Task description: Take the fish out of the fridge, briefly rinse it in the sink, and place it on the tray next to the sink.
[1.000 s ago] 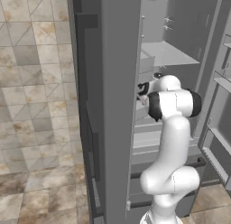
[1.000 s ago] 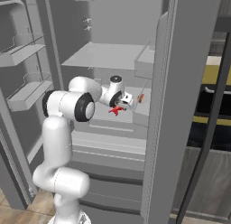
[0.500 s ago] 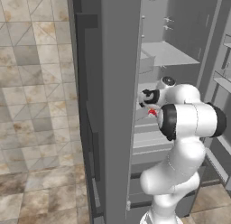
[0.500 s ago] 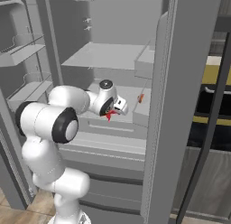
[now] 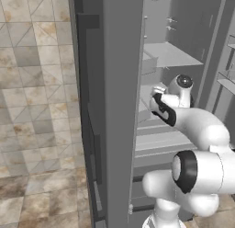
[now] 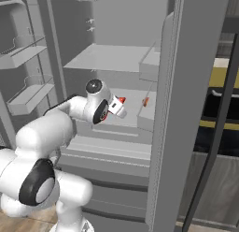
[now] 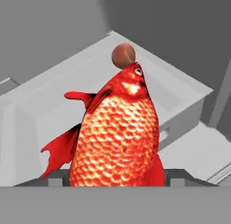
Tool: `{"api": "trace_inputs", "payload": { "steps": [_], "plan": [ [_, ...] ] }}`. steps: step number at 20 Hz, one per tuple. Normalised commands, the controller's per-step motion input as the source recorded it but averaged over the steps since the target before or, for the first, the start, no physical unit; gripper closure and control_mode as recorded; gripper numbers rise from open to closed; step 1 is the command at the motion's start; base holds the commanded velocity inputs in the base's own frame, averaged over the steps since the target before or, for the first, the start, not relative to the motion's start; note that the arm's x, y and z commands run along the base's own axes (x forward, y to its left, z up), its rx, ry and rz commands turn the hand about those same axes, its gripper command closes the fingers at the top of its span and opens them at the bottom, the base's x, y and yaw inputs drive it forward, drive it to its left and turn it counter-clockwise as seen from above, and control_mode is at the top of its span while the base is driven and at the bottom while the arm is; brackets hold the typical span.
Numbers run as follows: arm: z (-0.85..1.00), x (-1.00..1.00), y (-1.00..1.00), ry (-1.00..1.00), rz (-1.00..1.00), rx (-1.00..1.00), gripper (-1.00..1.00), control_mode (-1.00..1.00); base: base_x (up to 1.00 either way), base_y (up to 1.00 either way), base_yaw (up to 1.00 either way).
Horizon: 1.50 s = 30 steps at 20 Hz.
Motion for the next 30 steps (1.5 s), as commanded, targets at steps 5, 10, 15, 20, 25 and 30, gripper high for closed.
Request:
{"api": "trace_inputs", "payload": {
  "steps": [5,10,15,20,25,30],
  "plan": [
    [1.0,-0.98,0.01,-0.02,-0.26,0.13,1.0,-1.0,0.0,0.0,0.0],
    [0.77,-1.0,0.01,0.0,-0.29,0.13,1.0,-1.0,0.0,0.0,0.0],
    [0.53,-1.0,0.0,-0.02,-0.27,0.17,1.0,-1.0,0.0,0.0,0.0],
    [0.43,-1.0,0.03,-0.02,-0.22,0.17,1.0,-1.0,0.0,0.0,0.0],
    [0.12,-0.4,0.08,-0.01,-0.11,0.05,1.0,1.0,-0.6,0.13,-0.27],
    [0.0,0.0,0.0,0.0,0.0,0.0,1.0,1.0,-1.0,0.3,-0.71]
  ]
}}
